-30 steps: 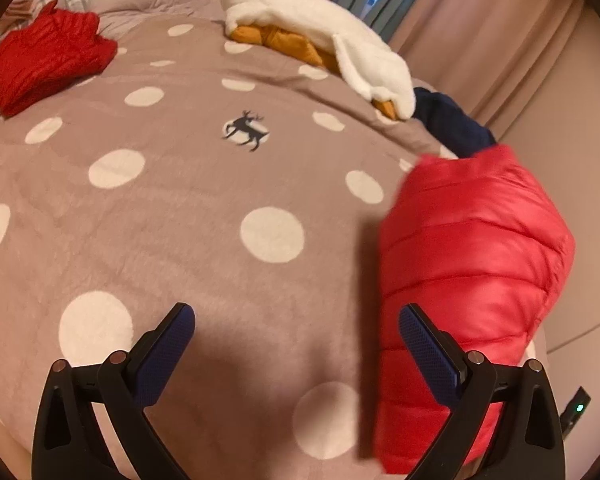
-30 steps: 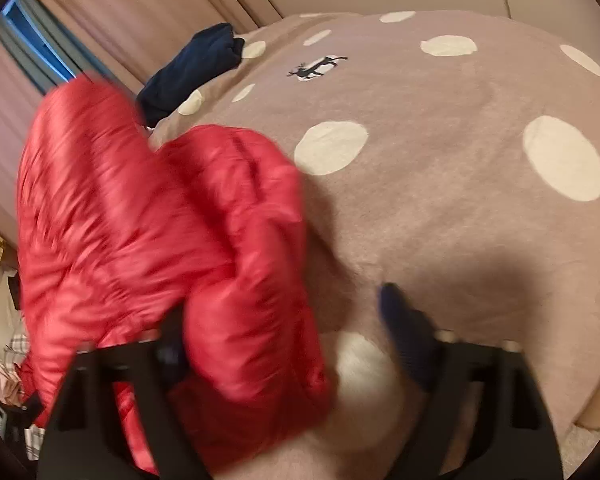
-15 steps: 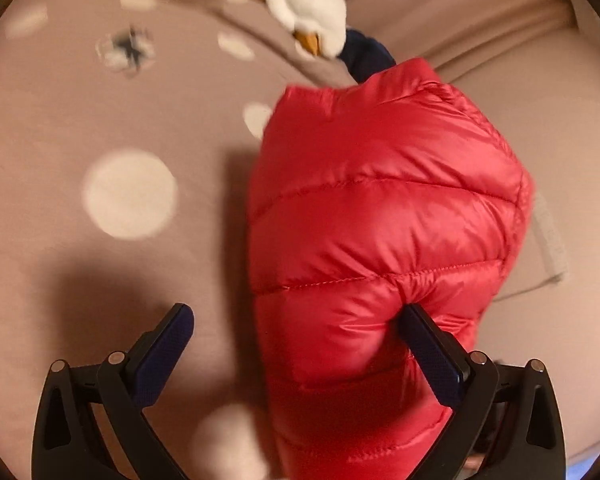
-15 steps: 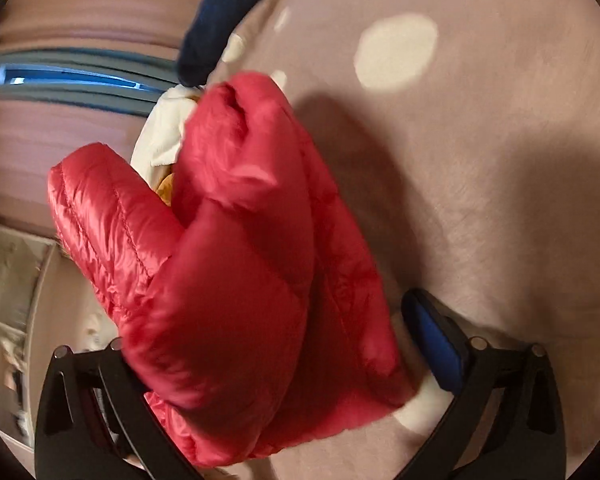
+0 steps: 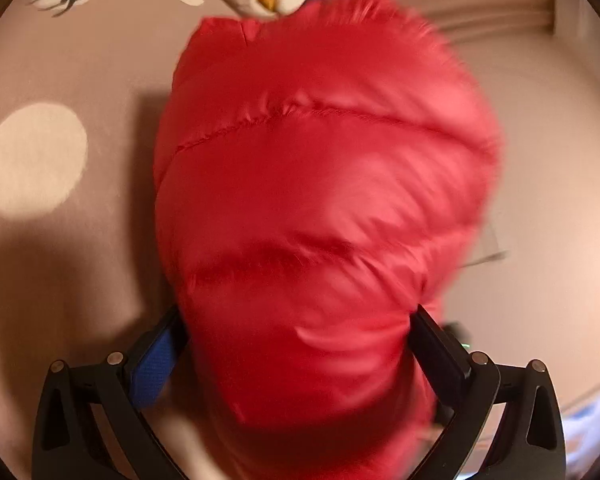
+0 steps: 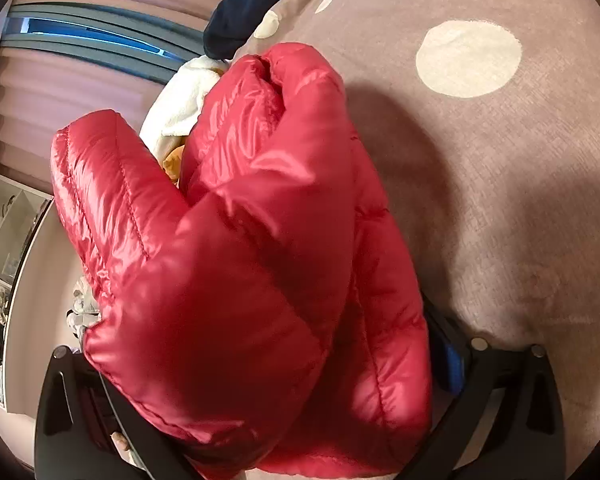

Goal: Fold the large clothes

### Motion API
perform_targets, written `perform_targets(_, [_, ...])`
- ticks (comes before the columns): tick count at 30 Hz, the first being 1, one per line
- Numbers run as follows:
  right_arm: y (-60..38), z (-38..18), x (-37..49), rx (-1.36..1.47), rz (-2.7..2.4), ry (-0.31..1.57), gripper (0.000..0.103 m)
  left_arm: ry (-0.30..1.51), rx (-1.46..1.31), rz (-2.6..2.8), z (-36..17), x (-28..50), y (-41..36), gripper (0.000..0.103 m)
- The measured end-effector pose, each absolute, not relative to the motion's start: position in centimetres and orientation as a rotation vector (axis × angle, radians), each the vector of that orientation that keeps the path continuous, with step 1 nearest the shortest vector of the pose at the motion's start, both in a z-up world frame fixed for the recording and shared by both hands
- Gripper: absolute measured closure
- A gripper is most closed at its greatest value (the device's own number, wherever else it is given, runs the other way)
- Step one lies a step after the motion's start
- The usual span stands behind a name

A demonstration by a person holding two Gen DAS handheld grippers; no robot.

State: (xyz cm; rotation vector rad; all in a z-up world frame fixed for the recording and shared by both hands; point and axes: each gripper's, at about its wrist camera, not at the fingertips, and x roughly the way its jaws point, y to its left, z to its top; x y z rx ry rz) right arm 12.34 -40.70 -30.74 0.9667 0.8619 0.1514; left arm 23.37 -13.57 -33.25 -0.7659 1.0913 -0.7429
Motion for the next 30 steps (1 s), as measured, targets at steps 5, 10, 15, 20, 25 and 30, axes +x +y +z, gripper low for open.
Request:
perform_targets(5, [-41.1, -31.6, 12.4, 0.927, 0.155, 0.823, 0.049, 1.125, -0.786, -0.74, -34.9, 25.0, -15.7, 0.004])
perform_targets(10, [-42.6, -33.5, 12.8, 1.07, 0.2, 0.781, 0.068, 1.083, -0.696, -0.69, -33.5, 24.8, -18.2, 0.013])
perform_targets(15, [-41.5, -32.0, 11.6, 1.12, 0.292, 0.697, 0.071, 1.017, -0.629, -0.689, -29.3, 22.1, -16.9, 0.019])
perform_targets(20, [-38.6, -26.4, 11.7, 1.014, 0.396, 0.611, 0.071, 0.871, -0.591, -0.7, -22.1, 20.0, -14.1, 0.019])
perform_targets(25, [-34.0, -17.5, 15.8, 0.882, 0.538, 0.515, 0.071, 0.687, -0.552, -0.713, -13.3, 18.7, -9.8, 0.019])
perform_targets(30, [-28.8, -11.4, 21.1, 0.799, 0.655, 0.472, 0.07, 0.556, -0.499, -0.66, -6.6, 18.9, -4.3, 0.019])
